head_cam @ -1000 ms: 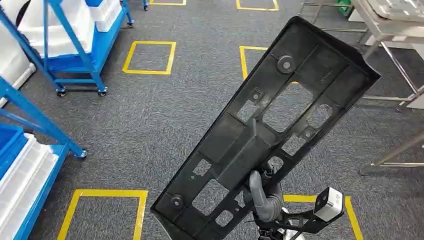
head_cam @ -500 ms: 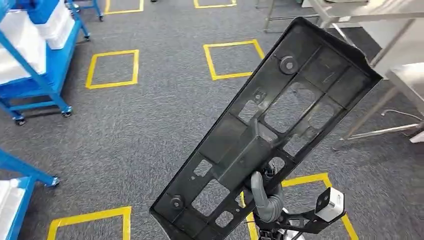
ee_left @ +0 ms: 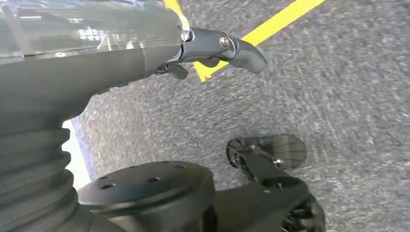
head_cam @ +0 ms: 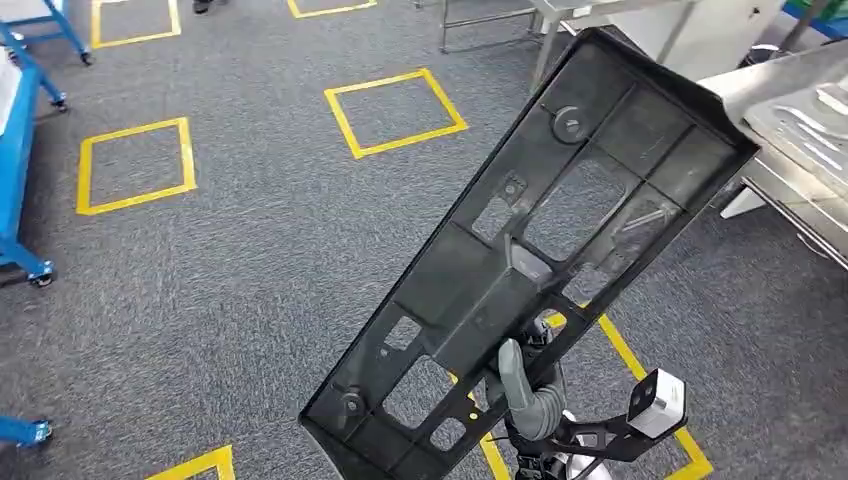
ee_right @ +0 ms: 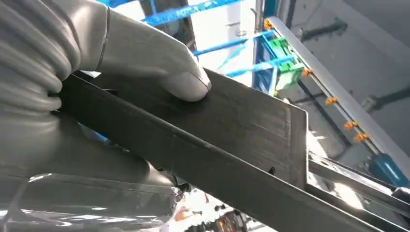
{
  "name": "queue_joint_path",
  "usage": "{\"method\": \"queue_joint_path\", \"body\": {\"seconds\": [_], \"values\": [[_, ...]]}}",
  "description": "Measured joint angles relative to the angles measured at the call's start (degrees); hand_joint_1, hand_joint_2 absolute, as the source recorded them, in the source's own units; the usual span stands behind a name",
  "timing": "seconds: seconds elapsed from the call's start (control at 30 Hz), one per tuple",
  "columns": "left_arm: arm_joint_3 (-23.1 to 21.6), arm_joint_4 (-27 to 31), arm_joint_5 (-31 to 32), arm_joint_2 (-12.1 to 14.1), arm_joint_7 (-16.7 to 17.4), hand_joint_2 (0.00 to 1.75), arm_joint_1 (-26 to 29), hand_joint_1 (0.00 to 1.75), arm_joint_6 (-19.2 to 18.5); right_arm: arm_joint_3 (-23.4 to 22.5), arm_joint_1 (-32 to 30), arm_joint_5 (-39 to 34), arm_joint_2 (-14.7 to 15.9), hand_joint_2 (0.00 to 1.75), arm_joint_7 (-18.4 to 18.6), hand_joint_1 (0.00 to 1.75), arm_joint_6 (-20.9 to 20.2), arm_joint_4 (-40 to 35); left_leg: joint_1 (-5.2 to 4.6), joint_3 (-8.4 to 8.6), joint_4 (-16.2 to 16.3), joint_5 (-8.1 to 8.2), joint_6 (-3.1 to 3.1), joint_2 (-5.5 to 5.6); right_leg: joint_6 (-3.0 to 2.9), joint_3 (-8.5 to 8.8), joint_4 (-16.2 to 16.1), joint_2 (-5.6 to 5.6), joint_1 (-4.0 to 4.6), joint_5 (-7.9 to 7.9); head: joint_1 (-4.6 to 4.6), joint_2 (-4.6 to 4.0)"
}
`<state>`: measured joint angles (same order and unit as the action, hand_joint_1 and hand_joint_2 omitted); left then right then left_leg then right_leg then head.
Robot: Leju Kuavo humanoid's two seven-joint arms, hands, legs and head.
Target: Take the parts from the cabinet and place them on the table.
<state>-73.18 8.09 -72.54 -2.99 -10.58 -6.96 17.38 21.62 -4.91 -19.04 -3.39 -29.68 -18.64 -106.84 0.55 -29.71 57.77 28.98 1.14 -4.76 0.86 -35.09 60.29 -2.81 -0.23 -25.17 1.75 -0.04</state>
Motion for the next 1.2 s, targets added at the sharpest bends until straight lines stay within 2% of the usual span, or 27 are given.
{"method": "queue_joint_path", "body": {"seconds": [0.03, 0.17, 0.2, 0.23, 0.27, 0.33, 0.37, 0.4, 0.47, 0.5, 0.53, 0.57, 0.67, 0.7, 0.73, 0.77, 0.8, 0.83, 0.87, 0.9, 0.93, 0.97, 1.0, 1.03, 1.07, 1.17, 1.2], "values": [[0.02, -0.02, 0.0, 0.0, 0.07, 1.75, -0.05, 0.0, 0.0, 0.0, 0.17, -0.07, 0.0, 1.75, 0.02, 1.75, 0.0, 0.0, -0.4, 0.12, 0.11, 0.27, -0.38, -0.47, -0.64, 0.82, -1.68, -2.74, 1.01, -1.04, 0.0, 0.0], [0.0, 0.0, -0.44, -0.15, 0.61, 1.75, -0.26, 0.0, 0.0, -0.04, 0.35, -0.52, -0.04, 1.75, 0.31, 1.75, -0.11, 0.0, -0.54, 1.02, -0.37, 0.77, -1.33, -2.83, -1.46, 0.66, -2.42, 0.38, 1.01, -0.67, 0.0, 0.0], [0.0, -0.02, -0.55, -0.13, 0.74, 1.75, -0.39, 0.0, 0.04, -0.06, 0.3, -0.55, -0.2, 1.75, 0.57, 1.75, -0.26, 0.02, -0.05, 0.87, 0.26, 1.43, -1.62, -0.99, -1.75, 1.17, -2.91, 1.01, 0.38, -0.35, 0.0, 0.0], [0.02, 0.0, -0.57, -0.13, 0.77, 1.75, -0.36, 0.0, 0.09, -0.11, 0.61, -0.66, -0.24, 1.75, 0.66, 1.75, -0.42, 0.07, -0.05, -0.11, 2.66, 3.09, -1.64, 1.73, -2.02, 1.28, -3.11, 1.68, 0.26, -0.34, 0.0, 0.0], [0.02, -0.02, -0.7, -0.11, 0.83, 1.75, -0.26, 0.0, 0.09, -0.11, 0.89, -0.72, -0.46, 1.75, 0.7, 1.75, -0.61, 0.18, -0.02, -2.02, 6.67, 5.2, -1.71, 3.03, -2.3, 1.29, -3.1, 2.25, 0.21, -0.32, 0.0, 0.0], [0.02, -0.02, -1.18, -0.07, 0.94, 1.75, 0.05, 0.0, 0.33, -0.11, 1.04, -1.16, -0.5, 1.75, 0.72, 1.75, -1.22, 0.55, 0.02, -6.85, 15.99, 8.83, -1.91, 4.15, -2.44, 1.3, -3.06, 3.89, 0.22, -0.4, 0.0, 0.0], [0.04, -0.02, -1.35, -0.07, 0.92, 1.75, 0.22, 0.0, 0.46, -0.13, 1.04, -1.37, -0.5, 1.75, 0.81, 1.75, -1.44, 0.81, 0.04, -8.4, 18.3, 8.63, -2.04, 4.21, -2.43, 1.36, -3.01, 4.9, 0.2, -0.4, 0.0, 0.0], [0.09, -0.02, -1.57, -0.07, 0.92, 1.75, 0.13, 0.0, 0.59, -0.15, 1.06, -1.46, -0.5, 1.75, 0.9, 1.75, -1.62, 1.07, 0.1, -8.35, 17.34, 7.1, -2.07, 4.22, -2.39, 1.49, -2.98, 5.74, 0.15, -0.44, 0.0, 0.0], [0.11, 0.0, -1.6, -0.07, 0.92, 1.75, 0.0, 0.0, 0.79, -0.15, 1.24, -1.6, -0.52, 1.75, 0.92, 1.75, -2.08, 1.55, 0.4, -5.16, 9.12, 1.29, -2.15, 4.79, -1.93, 1.89, -2.66, 7.57, -0.04, -0.74, 0.0, 0.0], [0.11, -0.02, -1.66, -0.07, 0.92, 1.75, 0.05, 0.0, 0.83, -0.18, 1.43, -1.66, -0.61, 1.75, 0.92, 1.75, -2.14, 1.73, 0.73, -3.03, 3.94, -1.63, -2.26, 6.57, -1.61, 2.0, -2.27, 8.44, -0.16, -1.02, 0.0, 0.0], [0.13, 0.0, -1.73, -0.07, 0.94, 1.75, 0.19, 0.0, 0.85, -0.24, 1.65, -1.7, -0.7, 1.75, 0.9, 1.75, -2.21, 1.97, 1.03, -2.4, 2.38, -0.75, -2.31, 10.04, -1.22, 1.7, -1.91, 9.04, -0.08, -1.25, 0.0, 0.0], [0.13, -0.02, -1.73, -0.07, 0.92, 1.75, 0.24, 0.0, 0.9, -0.24, 1.99, -1.7, -0.81, 1.75, 1.01, 1.75, -2.25, 2.12, 1.21, -2.03, 1.15, -0.71, -1.98, 10.08, -0.96, 1.03, -1.27, 9.88, -0.06, -1.19, 0.0, 0.0], [0.17, 0.0, -1.75, -0.09, 0.92, 1.75, 0.14, 0.0, 0.92, -0.33, 2.01, -1.72, -0.94, 1.75, 0.96, 1.75, -2.36, 2.51, 0.61, -2.07, 1.29, -0.96, -0.93, 8.45, 0.39, 0.39, -1.84, 11.67, -0.49, -0.59, 0.02, 0.0], [0.17, -0.02, -1.73, -0.07, 0.92, 1.75, 0.01, 0.0, 0.92, -0.37, 1.98, -1.73, -0.94, 1.75, 0.96, 1.75, -2.38, 2.56, 1.0, -2.0, 0.85, -1.27, -0.38, 7.53, 0.5, 0.32, -1.38, 11.11, -0.66, -0.92, 0.0, 0.0], [0.17, -0.02, -1.73, -0.07, 0.9, 1.75, -0.06, 0.0, 0.9, -0.37, 2.1, -1.73, -0.94, 1.75, 0.94, 1.75, -2.42, 2.56, 0.86, -1.9, 0.68, -1.28, -0.11, 6.95, 0.66, -0.41, 0.24, 7.53, -0.21, -1.94, -0.02, 0.0], [0.18, -0.02, -1.7, -0.07, 0.87, 1.75, 0.0, 0.0, 0.9, -0.35, 2.35, -1.73, -0.94, 1.75, 0.96, 1.75, -2.51, 2.67, 0.63, -1.91, 0.67, -1.25, 0.2, 6.0, 0.9, -2.45, 4.12, 4.95, -0.12, -4.17, 0.0, 0.0], [0.17, -0.02, -1.71, -0.07, 0.92, 1.75, 0.21, 0.0, 0.81, -0.37, 2.47, -1.73, -0.94, 1.75, 0.94, 1.75, -2.62, 2.8, 0.41, -1.91, 0.68, -1.16, 0.4, 5.05, 1.1, -4.87, 8.9, 3.85, -0.18, -6.36, 0.0, 0.0], [0.17, -0.02, -1.7, -0.07, 0.92, 1.75, 0.41, 0.0, 0.9, -0.37, 2.43, -1.73, -0.94, 1.75, 0.96, 1.75, -2.73, 2.95, 0.24, -1.91, 0.68, -1.1, 0.47, 4.09, 1.18, -7.13, 13.34, 3.43, -0.23, -8.07, 0.0, 0.0], [0.17, -0.02, -1.7, -0.02, 0.92, 1.75, 0.49, 0.0, 0.92, -0.37, 2.36, -1.73, -0.94, 1.75, 0.94, 1.75, -2.82, 3.13, 0.12, -1.93, 0.69, -1.01, 0.55, 3.2, 1.2, -8.7, 16.34, 3.3, -0.28, -8.7, 0.0, 0.0], [0.17, -0.02, -1.68, -0.02, 0.92, 1.75, 0.5, 0.0, 0.94, -0.39, 2.32, -1.75, -0.94, 1.75, 0.94, 1.75, -2.93, 3.34, 0.02, -1.88, 0.69, -0.93, 0.59, 2.29, 1.16, -8.9, 16.41, 3.18, -0.32, -7.89, 0.0, 0.0], [0.17, -0.02, -1.64, -0.02, 0.92, 1.75, 0.42, 0.0, 0.94, -0.42, 2.31, -1.75, -0.94, 1.75, 0.94, 1.75, -3.02, 3.45, -0.1, -1.77, 0.69, -0.81, 0.55, 1.52, 0.98, -7.48, 13.61, 3.01, -0.3, -5.94, 0.0, 0.0], [0.17, 0.0, -1.55, -0.02, 0.92, 1.75, 0.33, 0.0, 0.94, -0.42, 2.32, -1.75, -0.94, 1.75, 0.9, 1.75, -3.08, 3.48, -0.16, -1.55, 0.69, -0.64, 0.52, 0.79, 0.67, -4.75, 8.54, 2.52, -0.19, -3.41, 0.0, 0.0], [0.17, -0.02, -1.55, -0.04, 0.92, 1.75, 0.25, 0.0, 0.94, -0.44, 2.34, -1.75, -0.94, 1.75, 0.79, 1.75, -3.1, 3.48, -0.22, -1.23, 0.68, -0.46, 0.38, 0.15, 0.16, -1.48, 2.66, 1.01, 0.15, -1.07, 0.0, 0.0], [0.18, 0.0, -1.53, -0.09, 0.92, 1.75, 0.24, 0.0, 0.92, -0.44, 2.45, -1.75, -0.94, 1.75, 0.74, 1.75, -3.1, 3.45, -0.25, -0.96, 0.63, -0.29, 0.16, -0.32, -0.45, 0.63, -1.45, -2.24, 0.84, -0.88, 0.0, 0.0], [0.17, -0.02, -1.53, -0.11, 0.92, 1.75, 0.23, 0.0, 0.92, -0.44, 2.55, -1.75, -0.96, 1.75, 0.72, 1.75, -3.1, 3.45, -0.58, -0.92, 0.66, -0.06, -0.22, -0.9, -0.84, 0.77, -1.62, -2.49, 1.27, -1.02, 0.0, 0.0], [0.17, 0.0, -1.46, -0.2, 0.98, 1.75, 0.1, 0.0, 0.79, -0.63, 2.37, -1.75, -0.96, 1.75, 0.63, 1.75, -3.08, 3.45, -0.42, -0.24, 0.09, 0.09, -0.87, -2.68, -1.36, 0.46, -1.88, -0.14, 1.55, -0.95, 0.0, 0.0], [0.17, 0.0, -1.44, -0.24, 0.98, 1.75, -0.07, 0.0, 0.79, -0.68, 2.35, -1.75, -0.96, 1.75, 0.61, 1.75, -3.1, 3.35, -0.63, 0.0, 0.12, 0.47, -1.29, -3.09, -1.81, 1.2, -2.89, 0.73, 0.83, -0.43, 0.02, 0.0]]}}
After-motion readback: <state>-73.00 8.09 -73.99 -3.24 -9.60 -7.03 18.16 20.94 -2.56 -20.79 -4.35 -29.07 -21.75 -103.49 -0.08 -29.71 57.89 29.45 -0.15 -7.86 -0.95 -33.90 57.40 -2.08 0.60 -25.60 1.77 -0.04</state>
